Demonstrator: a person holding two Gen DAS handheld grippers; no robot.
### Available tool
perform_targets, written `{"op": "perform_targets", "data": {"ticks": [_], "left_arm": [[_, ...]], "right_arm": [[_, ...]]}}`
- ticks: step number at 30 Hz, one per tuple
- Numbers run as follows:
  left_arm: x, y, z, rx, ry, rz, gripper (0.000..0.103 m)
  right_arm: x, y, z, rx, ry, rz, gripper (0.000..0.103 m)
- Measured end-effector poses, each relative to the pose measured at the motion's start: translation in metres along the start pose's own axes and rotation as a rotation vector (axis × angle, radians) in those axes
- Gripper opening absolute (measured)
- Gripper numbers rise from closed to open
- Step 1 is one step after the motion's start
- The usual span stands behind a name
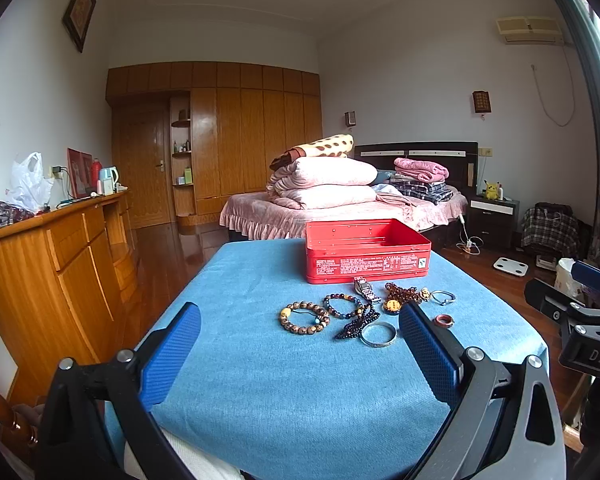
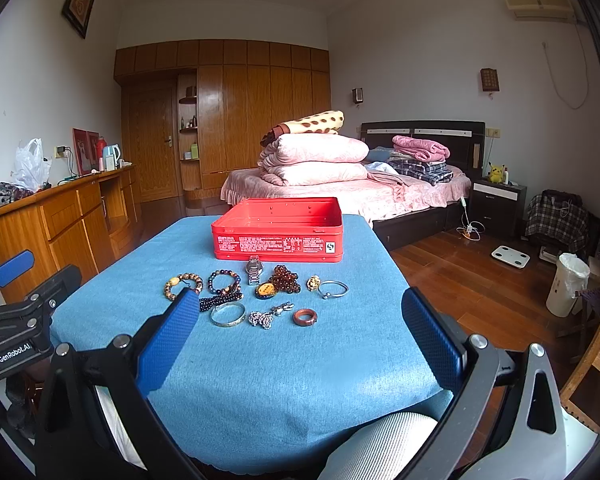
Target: Organize jewelry
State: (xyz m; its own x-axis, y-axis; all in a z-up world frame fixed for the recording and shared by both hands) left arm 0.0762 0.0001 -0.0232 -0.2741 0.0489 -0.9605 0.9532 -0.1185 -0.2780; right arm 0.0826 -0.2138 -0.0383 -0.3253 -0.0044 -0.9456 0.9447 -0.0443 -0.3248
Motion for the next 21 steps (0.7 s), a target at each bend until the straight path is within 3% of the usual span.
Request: {"op": "perform_targets", "data": {"ticks": [21], "left_arm": [[0.0006, 0.0003, 0.0009, 0.000, 0.003, -0.002, 0.097]], "right_arm": [[0.0004, 0.0002, 0.0005, 0.000, 0.001, 0.001, 0.098]]}}
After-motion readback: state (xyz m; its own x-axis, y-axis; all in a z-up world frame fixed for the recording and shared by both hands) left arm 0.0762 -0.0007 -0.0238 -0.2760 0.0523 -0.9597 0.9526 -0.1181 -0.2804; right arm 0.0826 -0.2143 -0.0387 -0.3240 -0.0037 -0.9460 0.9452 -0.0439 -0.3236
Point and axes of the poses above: each gripper's, at about its wrist camera, not at the fingertips, and y roughly the way its jaws point, z to its right, x to its underside, the point moved 8 cm from there along y, roughly the way its jaws point, and after that the axes turned 7 degrees about x, right-handed, at the moved point
